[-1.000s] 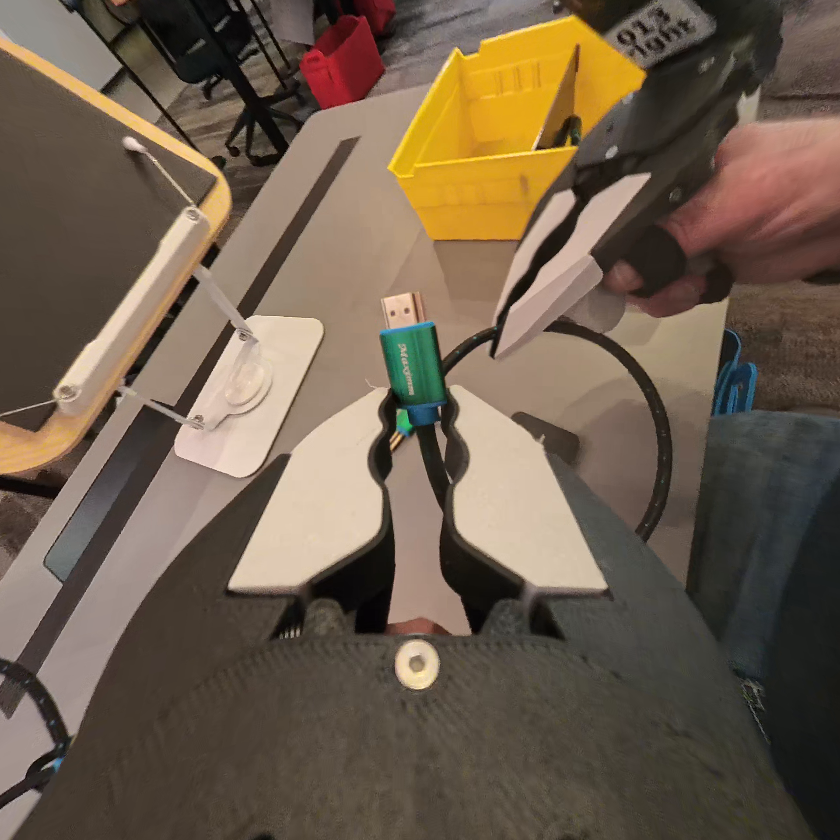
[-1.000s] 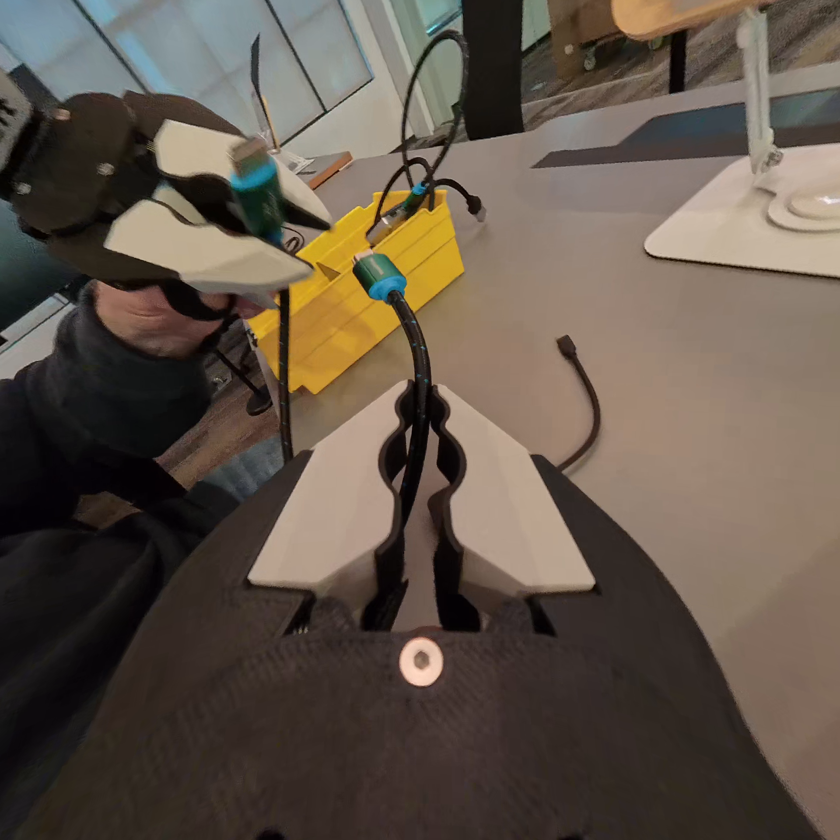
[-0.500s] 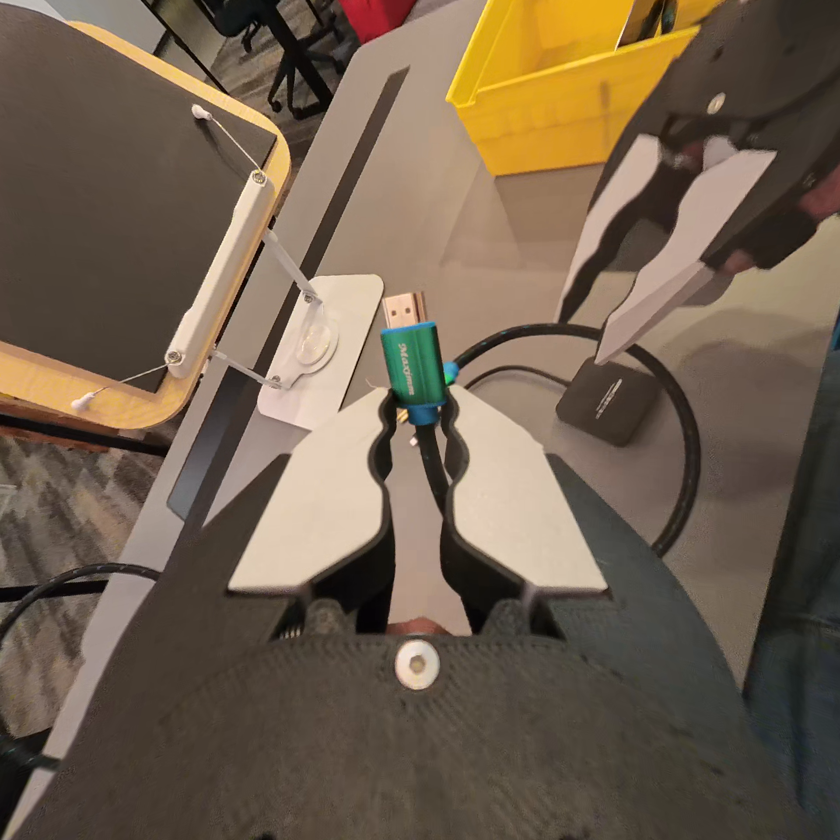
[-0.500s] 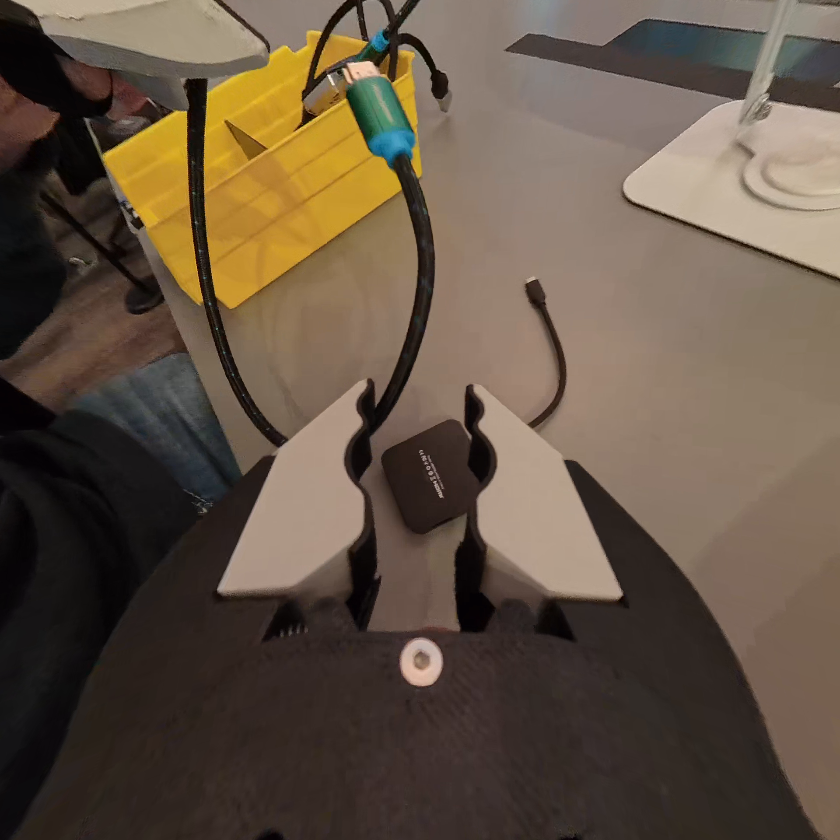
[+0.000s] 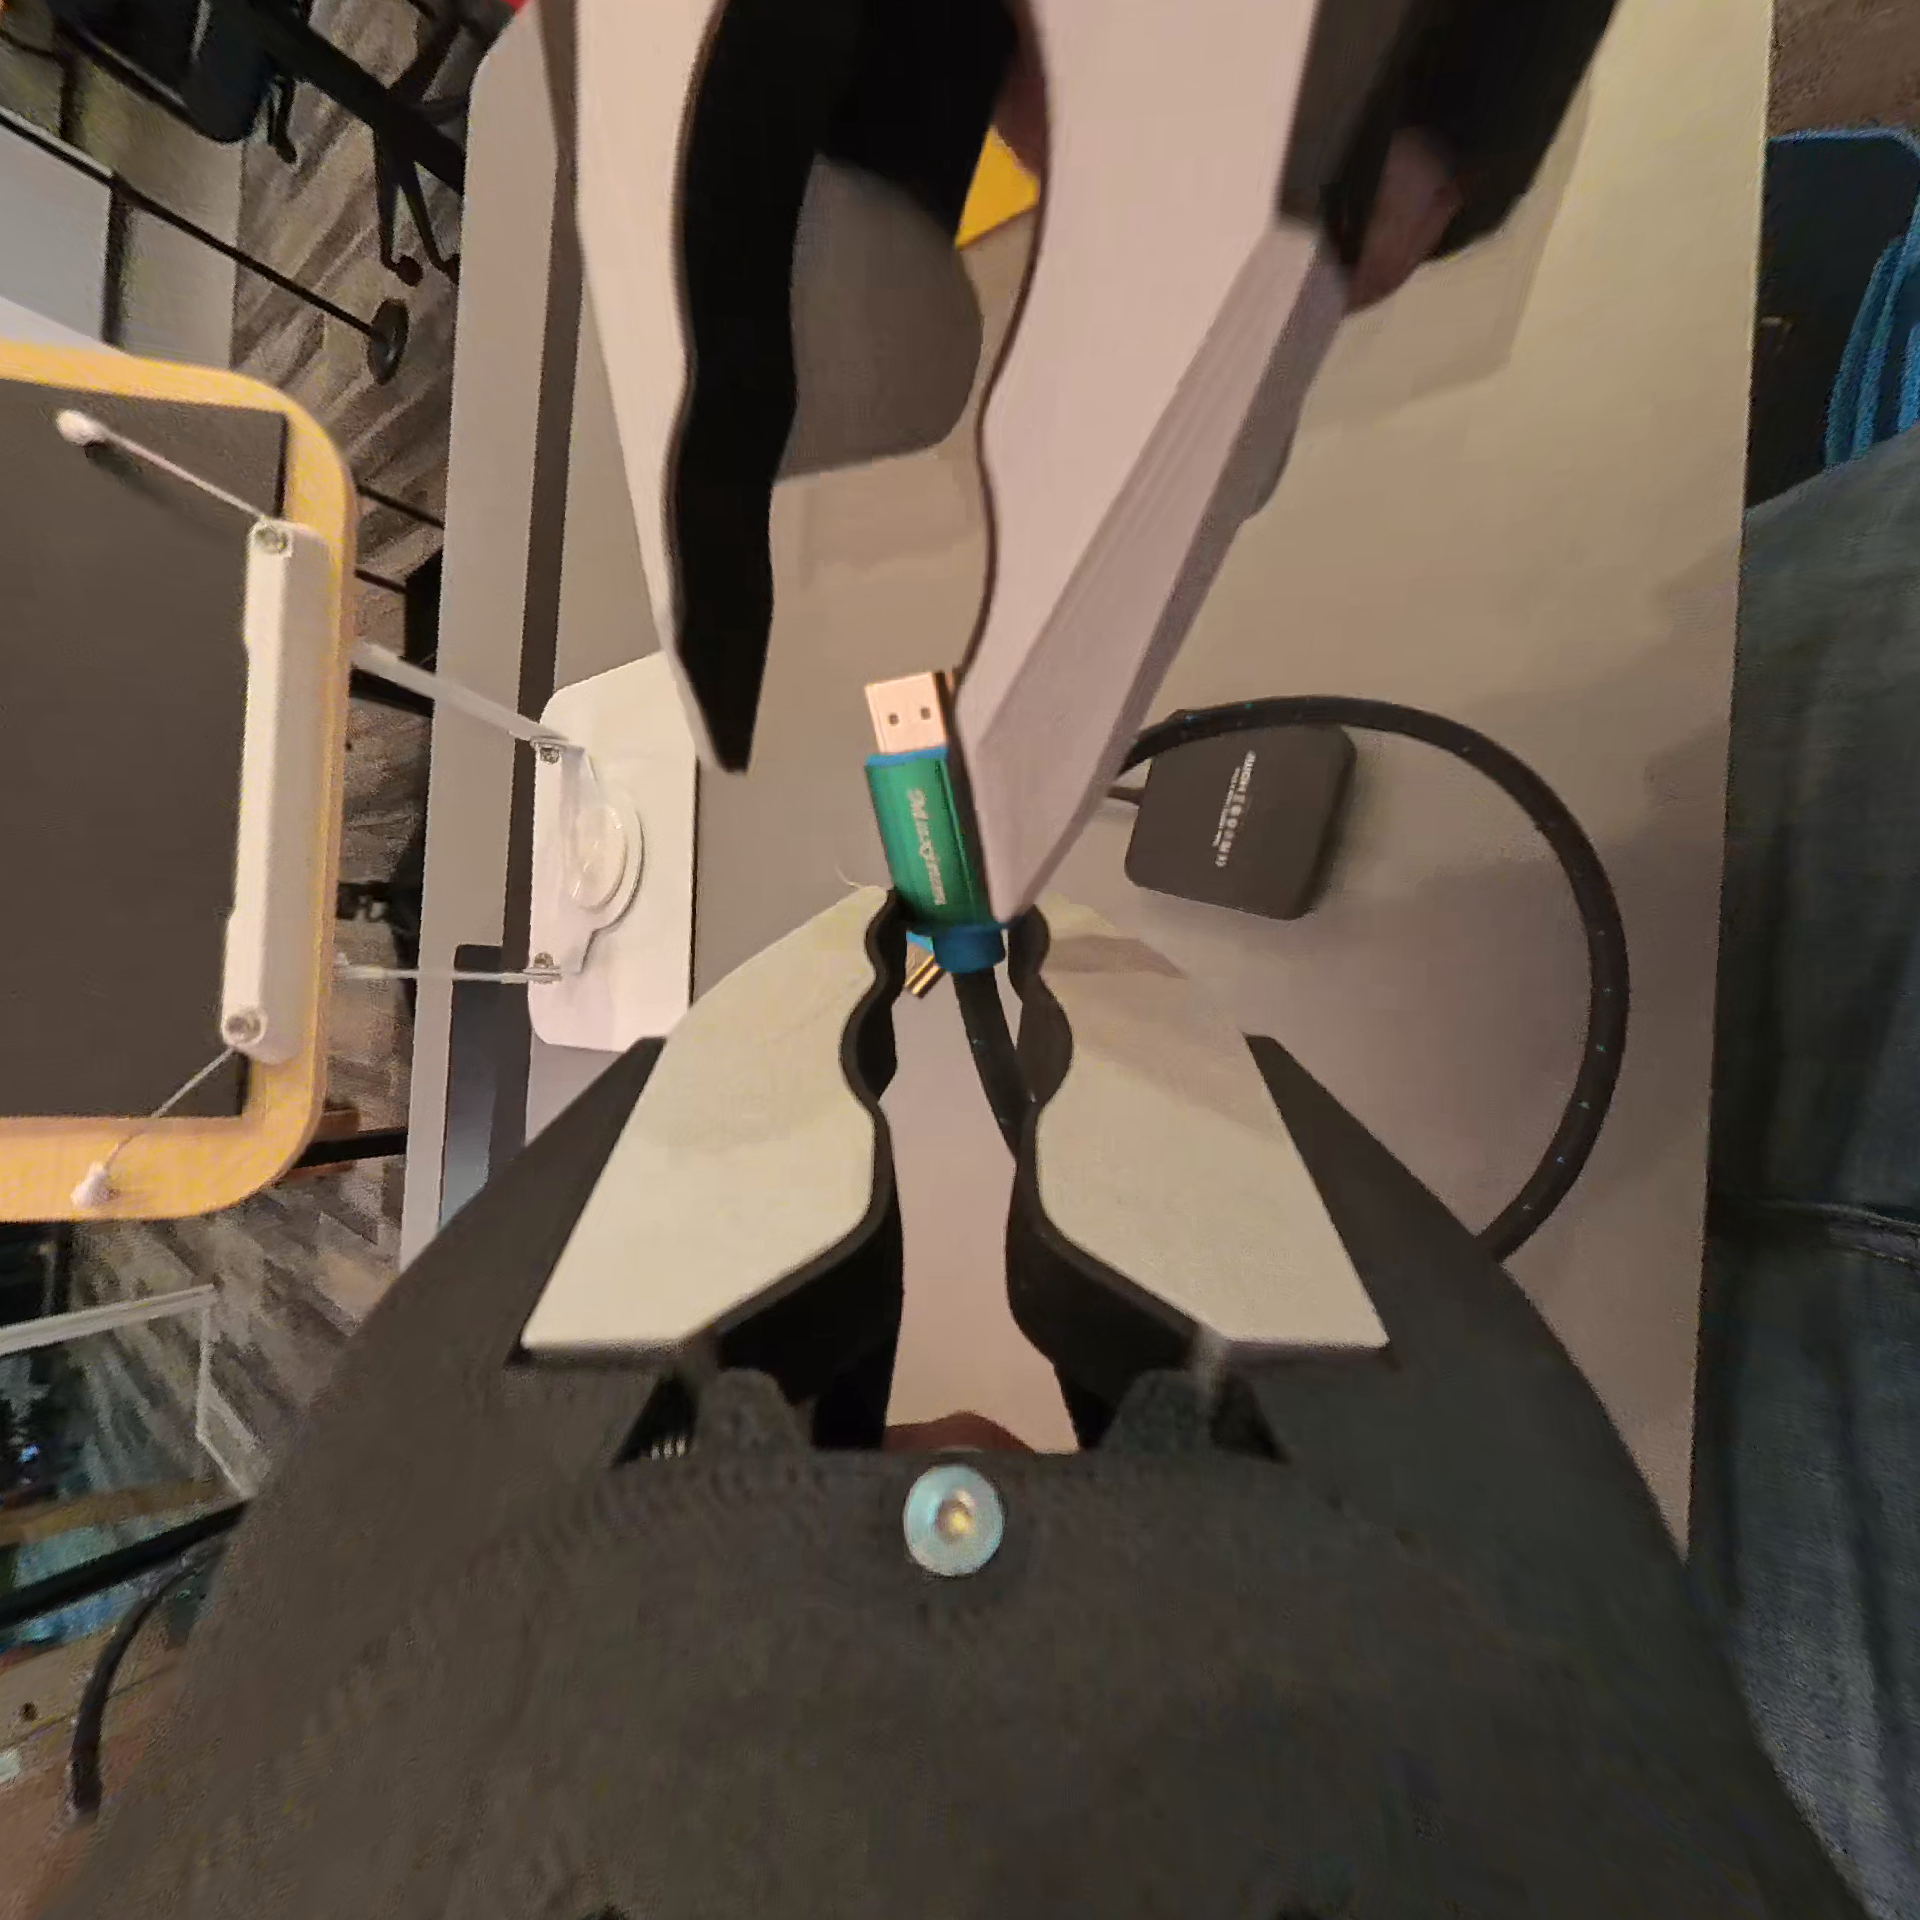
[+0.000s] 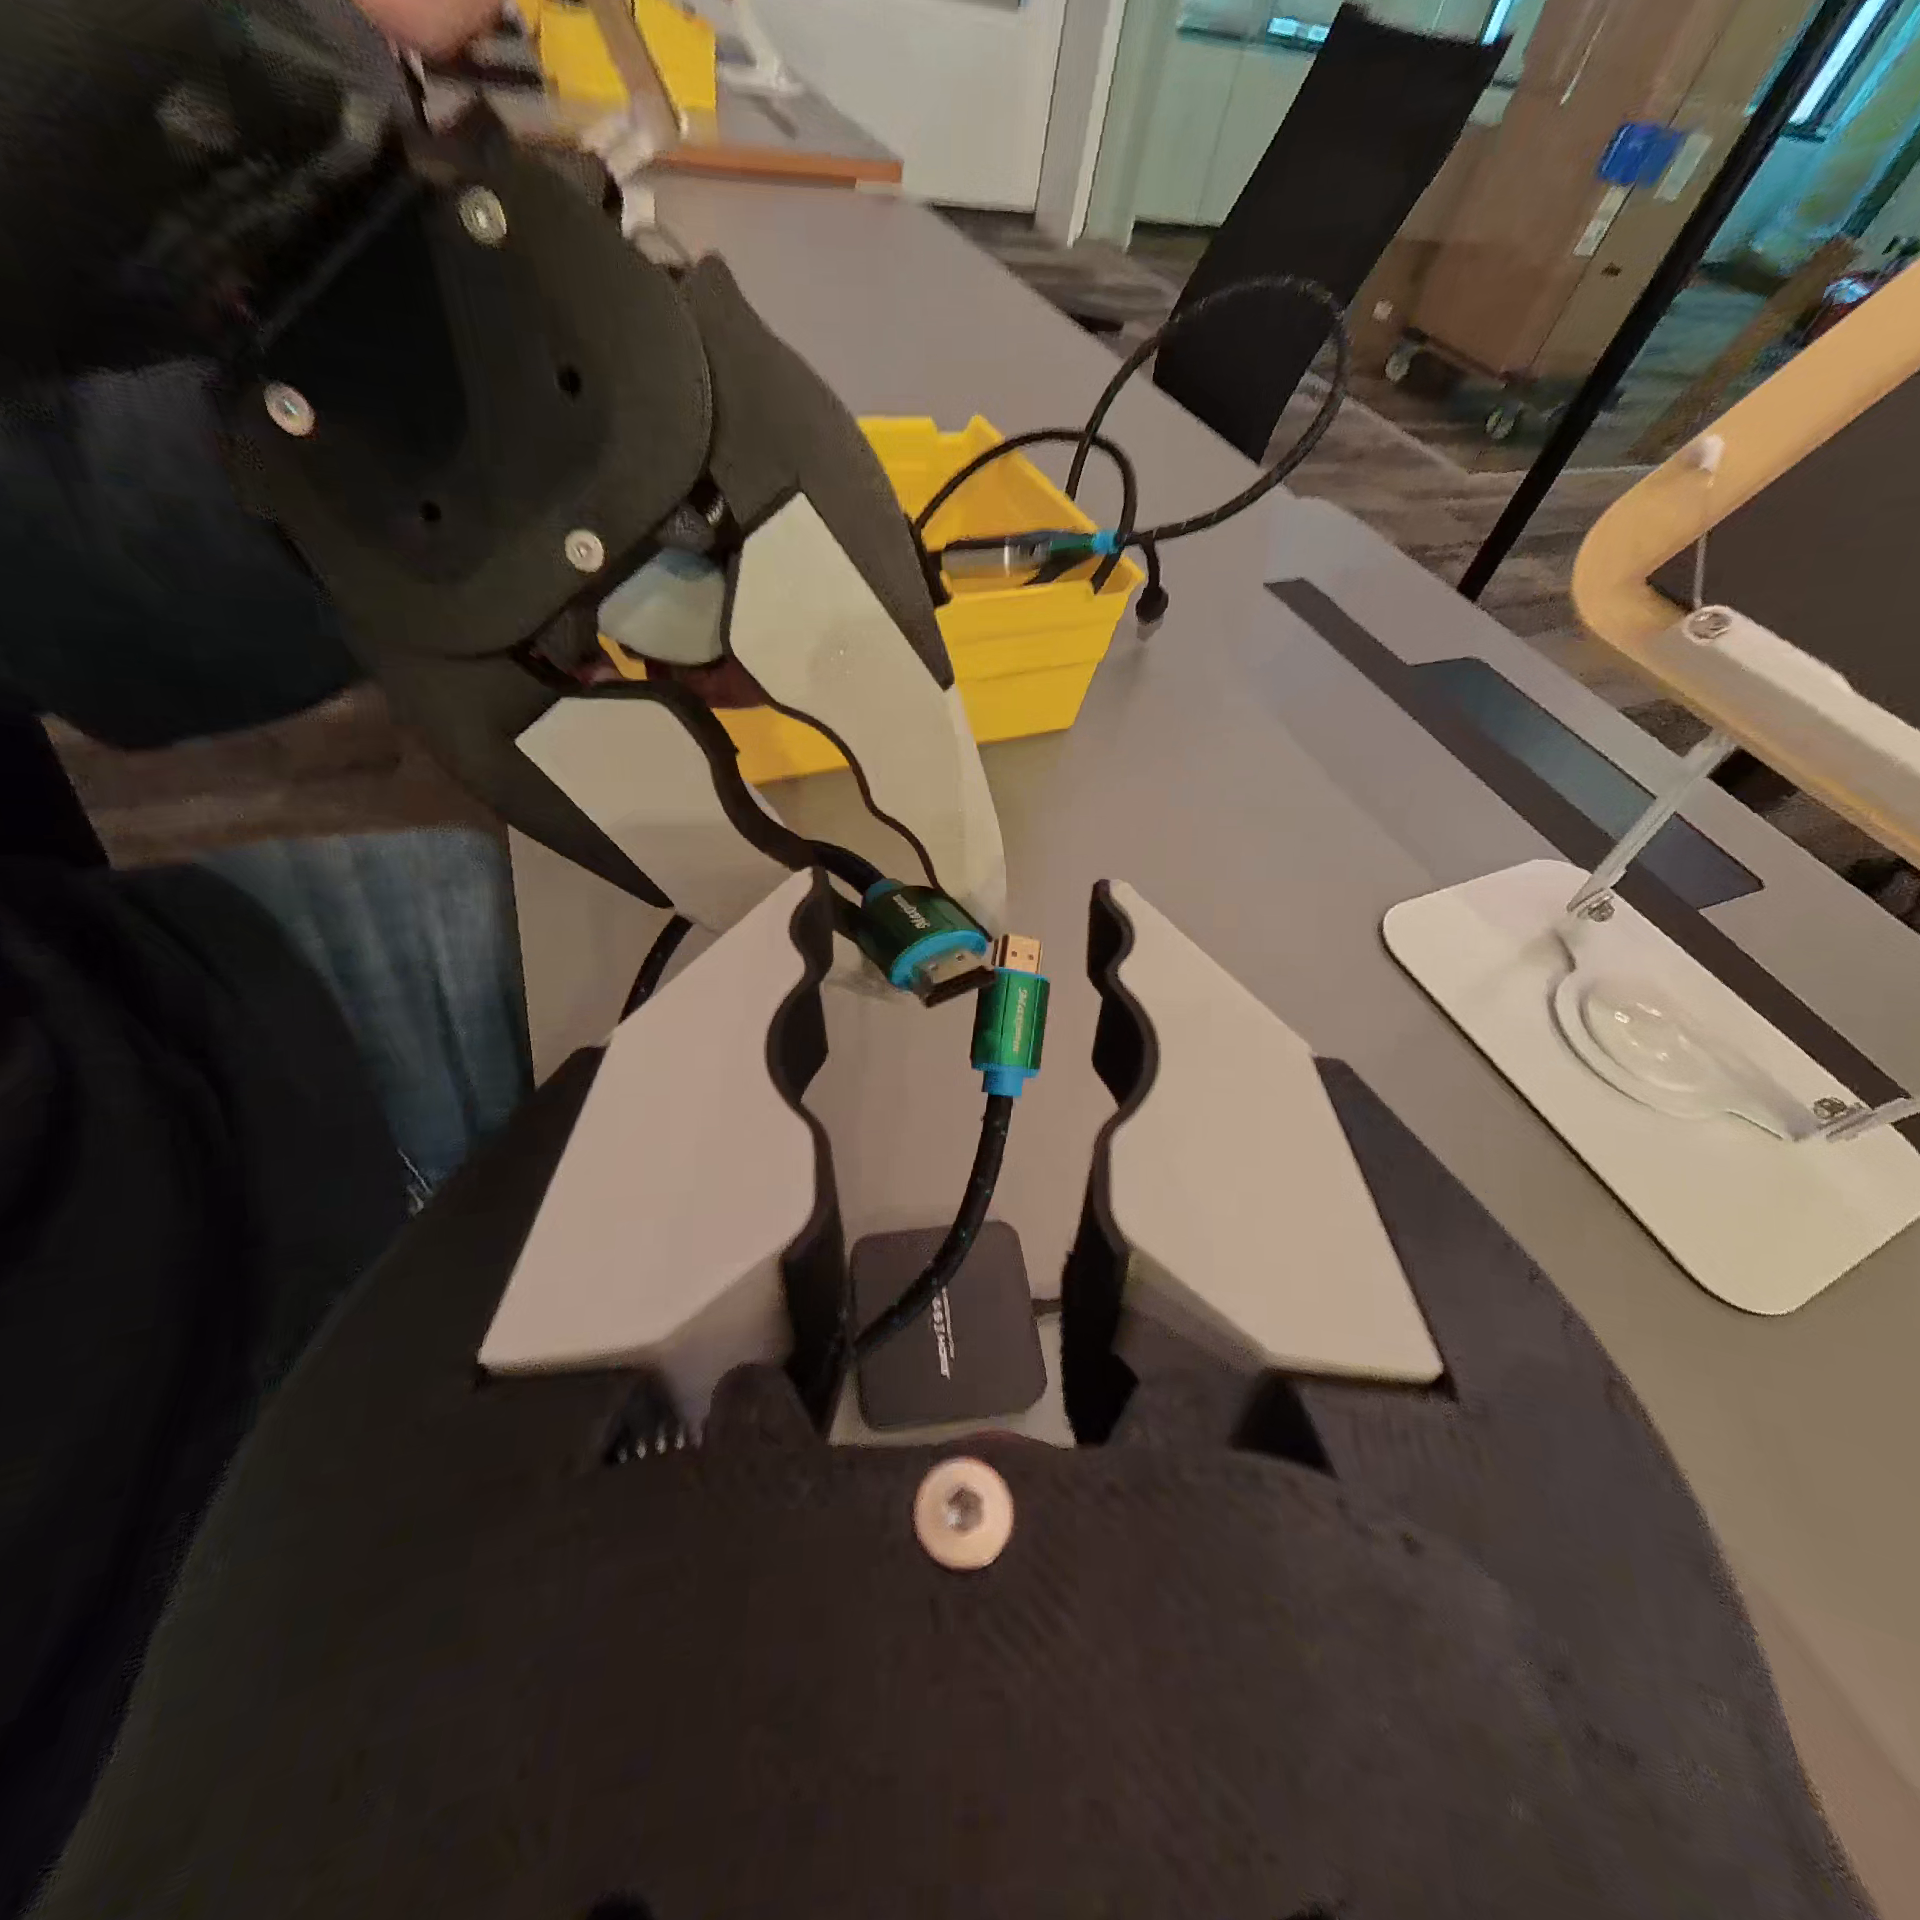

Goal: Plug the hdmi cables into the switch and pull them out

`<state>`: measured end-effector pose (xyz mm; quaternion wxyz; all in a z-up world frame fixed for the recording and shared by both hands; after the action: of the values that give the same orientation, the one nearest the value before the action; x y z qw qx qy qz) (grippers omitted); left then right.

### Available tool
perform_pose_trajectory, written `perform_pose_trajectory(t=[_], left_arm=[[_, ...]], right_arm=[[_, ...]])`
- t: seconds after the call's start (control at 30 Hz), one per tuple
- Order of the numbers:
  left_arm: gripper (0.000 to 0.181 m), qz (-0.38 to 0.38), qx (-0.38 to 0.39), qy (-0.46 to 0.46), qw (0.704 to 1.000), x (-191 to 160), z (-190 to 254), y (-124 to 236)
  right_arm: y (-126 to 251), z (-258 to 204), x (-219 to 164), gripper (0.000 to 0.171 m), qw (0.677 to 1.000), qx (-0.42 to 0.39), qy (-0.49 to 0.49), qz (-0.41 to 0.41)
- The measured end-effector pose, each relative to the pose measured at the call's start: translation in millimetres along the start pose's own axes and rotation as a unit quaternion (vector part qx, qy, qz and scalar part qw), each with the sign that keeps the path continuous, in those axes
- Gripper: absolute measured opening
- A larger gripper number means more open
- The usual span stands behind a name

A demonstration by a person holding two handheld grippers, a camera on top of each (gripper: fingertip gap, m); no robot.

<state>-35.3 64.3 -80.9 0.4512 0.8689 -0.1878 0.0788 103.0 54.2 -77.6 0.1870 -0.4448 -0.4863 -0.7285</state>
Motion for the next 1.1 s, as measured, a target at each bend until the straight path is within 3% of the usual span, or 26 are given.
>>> perform_pose_trajectory(t=[0.03,0.17,0.37,0.43,0.47,0.53,0.67,0.97,1.03,1.07,1.1], left_arm=[[0.018,0.0,-0.002,-0.007,1.0,1.6,2.6,-0.5],[0.019,0.001,-0.018,-0.024,1.0,6.5,10.6,-2.5],[0.018,-0.005,-0.025,-0.03,0.999,5.9,12.3,-4.6],[0.019,-0.005,-0.033,-0.036,0.999,6.3,13.5,-4.2],[0.018,-0.005,-0.037,-0.039,0.999,6.8,14.4,-4.2],[0.019,-0.003,-0.048,-0.043,0.998,8.3,17.0,-4.9],[0.018,-0.007,-0.061,-0.053,0.997,8.8,20.6,-6.6],[0.019,0.009,-0.061,-0.047,0.997,7.8,19.2,-6.8],[0.019,0.005,-0.069,-0.044,0.997,5.4,18.0,-8.2],[0.018,0.005,-0.07,-0.042,0.997,4.2,17.7,-9.5],[0.018,0.007,-0.071,-0.039,0.997,3.7,17.3,-10.1]], right_arm=[[-2.9,-2.0,-1.0,0.044,1.0,-0.006,0.01,-0.014],[-9.1,-13.8,-1.7,0.014,0.995,-0.036,0.073,-0.049],[-10.3,-17.8,-1.8,0.01,0.991,-0.06,0.105,-0.065],[-9.9,-20.2,-2.5,0.012,0.987,-0.069,0.13,-0.063],[-9.9,-20.7,-2.6,0.024,0.985,-0.076,0.14,-0.065],[-10.6,-22.6,-2.5,0.029,0.982,-0.078,0.155,-0.076],[-15.2,-30.2,-3.7,0.02,0.97,-0.094,0.201,-0.095],[-12.6,-26.1,-4.3,0.018,0.976,-0.085,0.18,-0.083],[-10.0,-22.6,-3.9,0.045,0.976,-0.102,0.174,-0.08],[-8.2,-21.1,-3.8,0.051,0.976,-0.101,0.172,-0.082],[-6.8,-21.5,-3.9,0.046,0.975,-0.099,0.179,-0.083]])
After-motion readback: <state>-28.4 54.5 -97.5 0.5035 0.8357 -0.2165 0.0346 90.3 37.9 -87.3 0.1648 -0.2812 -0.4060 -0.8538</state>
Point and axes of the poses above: each gripper's, where its closed fingertips meet, y back along the fingers, x out of its top, z = x × y across the jaws, the point moved 10 cm from there along y, back along the fingers, and after that the axes turned 14 degrees about -z, right-handed, at the moved point
